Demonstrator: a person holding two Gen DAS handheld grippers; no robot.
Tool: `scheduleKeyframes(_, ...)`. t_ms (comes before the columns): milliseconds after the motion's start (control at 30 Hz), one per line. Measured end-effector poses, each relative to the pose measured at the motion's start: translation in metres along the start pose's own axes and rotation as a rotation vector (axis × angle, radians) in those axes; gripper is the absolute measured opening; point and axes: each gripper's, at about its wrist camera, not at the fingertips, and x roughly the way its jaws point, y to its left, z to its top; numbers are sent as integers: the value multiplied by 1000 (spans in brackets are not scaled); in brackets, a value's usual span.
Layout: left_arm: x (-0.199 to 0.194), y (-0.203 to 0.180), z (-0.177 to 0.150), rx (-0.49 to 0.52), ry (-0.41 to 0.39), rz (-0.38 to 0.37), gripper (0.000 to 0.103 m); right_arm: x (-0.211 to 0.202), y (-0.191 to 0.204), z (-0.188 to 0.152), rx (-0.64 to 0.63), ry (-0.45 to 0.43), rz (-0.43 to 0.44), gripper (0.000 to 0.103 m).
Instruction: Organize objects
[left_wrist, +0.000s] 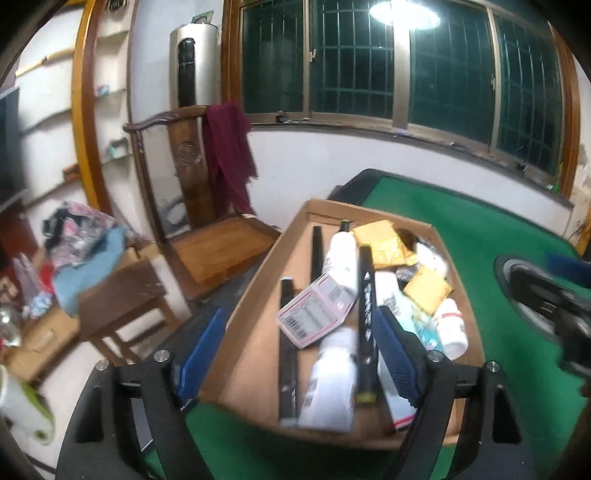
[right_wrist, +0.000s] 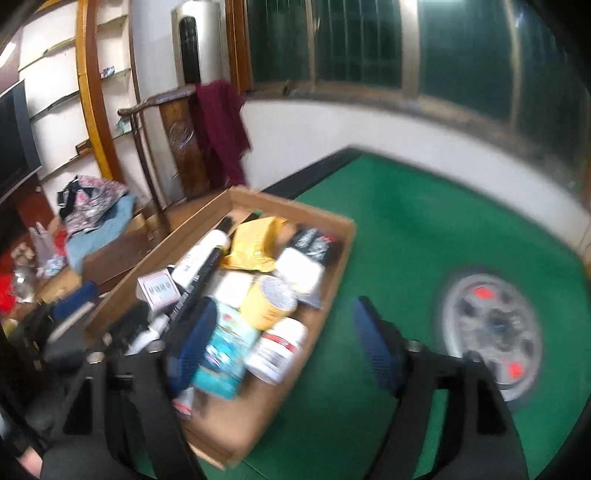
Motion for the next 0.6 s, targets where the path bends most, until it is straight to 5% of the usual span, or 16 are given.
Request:
scheduleKeyframes(133,-19,-6,-5,14,-55,5,78,-38,-6,-33,-35,-107,-77,83)
scheduleKeyframes(200,-24,-11,-3,37,-44,45,88,-49,-7,-44,-36,-117,-70,83)
scheduleKeyframes(367,-26,-20,2,94,8,138,89,-71,0,-60,-50,-160,-42,84)
scheduleKeyframes(500,-37,-21,5,127,-27,270,89,-65,6,-62,-78,-135,-50,84)
scheduleKeyframes(600,-44,-19,3,176,-79,293,89,-66,1,-65,-61,-126,-33,84)
